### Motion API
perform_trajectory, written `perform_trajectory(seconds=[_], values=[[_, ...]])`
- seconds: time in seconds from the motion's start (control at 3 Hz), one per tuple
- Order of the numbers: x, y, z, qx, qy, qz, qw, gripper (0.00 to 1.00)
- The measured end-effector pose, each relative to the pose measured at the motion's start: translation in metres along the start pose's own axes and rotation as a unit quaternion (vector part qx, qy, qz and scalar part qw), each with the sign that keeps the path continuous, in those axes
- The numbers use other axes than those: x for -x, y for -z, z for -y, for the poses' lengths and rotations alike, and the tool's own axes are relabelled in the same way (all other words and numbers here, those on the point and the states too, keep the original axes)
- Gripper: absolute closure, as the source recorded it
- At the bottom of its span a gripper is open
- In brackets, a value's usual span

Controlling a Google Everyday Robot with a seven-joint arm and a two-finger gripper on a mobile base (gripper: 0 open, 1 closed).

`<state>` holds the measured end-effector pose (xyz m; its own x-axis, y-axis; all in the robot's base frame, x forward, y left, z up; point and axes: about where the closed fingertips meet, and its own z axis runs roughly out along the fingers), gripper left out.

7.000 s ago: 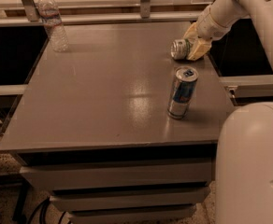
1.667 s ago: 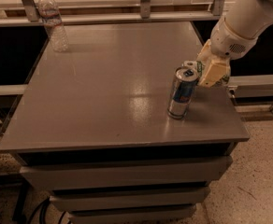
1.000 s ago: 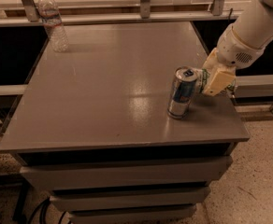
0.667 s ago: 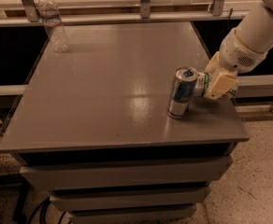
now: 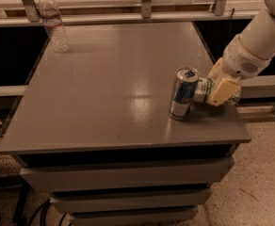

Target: Move 7up can near redbull can

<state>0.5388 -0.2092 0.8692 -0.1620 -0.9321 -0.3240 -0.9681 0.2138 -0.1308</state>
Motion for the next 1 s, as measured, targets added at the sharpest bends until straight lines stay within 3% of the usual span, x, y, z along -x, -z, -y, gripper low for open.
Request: perform_trajectory(seconds=[0.67,1.0], values=[[-0.0021,-0.0053,-0.0035,0.01,-0.006,0.008,0.9999,0.08],[-0.0021,-0.0061,-0.004,0.011,-0.006,0.009,0.9999,0.0]])
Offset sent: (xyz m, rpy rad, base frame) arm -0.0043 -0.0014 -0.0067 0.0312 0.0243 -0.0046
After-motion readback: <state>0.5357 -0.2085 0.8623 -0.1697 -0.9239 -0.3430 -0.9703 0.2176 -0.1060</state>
